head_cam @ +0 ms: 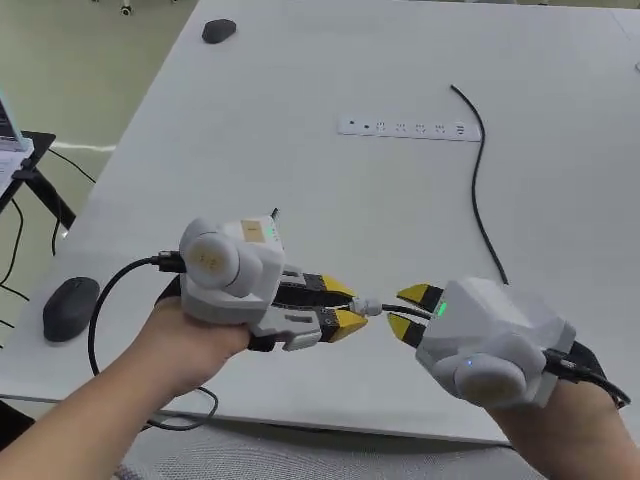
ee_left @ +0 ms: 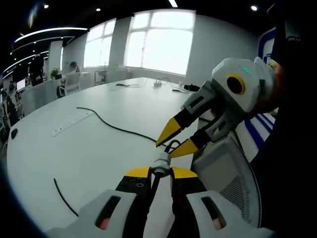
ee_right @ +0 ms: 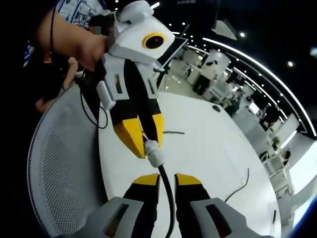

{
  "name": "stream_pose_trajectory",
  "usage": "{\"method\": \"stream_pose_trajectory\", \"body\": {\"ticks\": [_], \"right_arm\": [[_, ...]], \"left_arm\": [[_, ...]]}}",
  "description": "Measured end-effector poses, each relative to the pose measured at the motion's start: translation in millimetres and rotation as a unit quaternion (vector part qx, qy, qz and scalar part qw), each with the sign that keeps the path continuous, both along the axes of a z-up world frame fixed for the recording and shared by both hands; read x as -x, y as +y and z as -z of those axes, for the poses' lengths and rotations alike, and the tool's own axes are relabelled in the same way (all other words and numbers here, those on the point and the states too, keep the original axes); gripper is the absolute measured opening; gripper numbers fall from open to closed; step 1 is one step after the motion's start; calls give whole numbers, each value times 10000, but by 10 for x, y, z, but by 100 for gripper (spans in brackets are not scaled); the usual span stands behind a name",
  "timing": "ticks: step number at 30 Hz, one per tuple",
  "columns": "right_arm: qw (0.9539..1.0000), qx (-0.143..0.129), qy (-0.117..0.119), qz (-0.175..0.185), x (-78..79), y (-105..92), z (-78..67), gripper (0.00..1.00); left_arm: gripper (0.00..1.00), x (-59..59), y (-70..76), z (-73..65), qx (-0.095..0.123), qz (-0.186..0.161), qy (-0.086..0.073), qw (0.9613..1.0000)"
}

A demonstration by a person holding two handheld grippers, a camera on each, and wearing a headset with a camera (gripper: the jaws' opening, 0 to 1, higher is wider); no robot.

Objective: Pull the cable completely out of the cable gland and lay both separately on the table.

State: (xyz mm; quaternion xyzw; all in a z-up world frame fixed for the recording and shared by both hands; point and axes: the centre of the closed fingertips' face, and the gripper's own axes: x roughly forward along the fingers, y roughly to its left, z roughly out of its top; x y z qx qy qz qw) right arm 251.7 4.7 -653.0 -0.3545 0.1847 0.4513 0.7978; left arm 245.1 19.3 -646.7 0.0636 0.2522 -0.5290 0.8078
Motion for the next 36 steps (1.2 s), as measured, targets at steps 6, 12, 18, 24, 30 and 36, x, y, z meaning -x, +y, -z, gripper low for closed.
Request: {"method": "stream_pose_trajectory", "body": {"ticks": [6, 12, 18, 24, 30, 36], "right_arm": [[9999, 113, -12, -68, 15, 25, 28, 3], [10000, 20, 49, -18, 13, -1, 59, 1], [9999, -81, 94, 67, 10, -35, 79, 0], [9991, -226, 248, 270, -25, -103, 108, 0], [9975, -301, 347, 542, -77, -209, 152, 0], [9956, -374, 456, 730, -119, -295, 208, 0]], "left_arm": [[15, -3, -16, 17, -35, 16, -30, 10000], [15, 0, -28, 37, -67, 31, -21, 10000], [15, -6, -53, 35, -99, 82, -71, 9999], [15, -26, -60, 28, -126, 67, -100, 9998], [15, -59, -62, 4, -104, 21, -116, 9999], [15, -66, -82, -1, -104, 28, -122, 9999]]}}
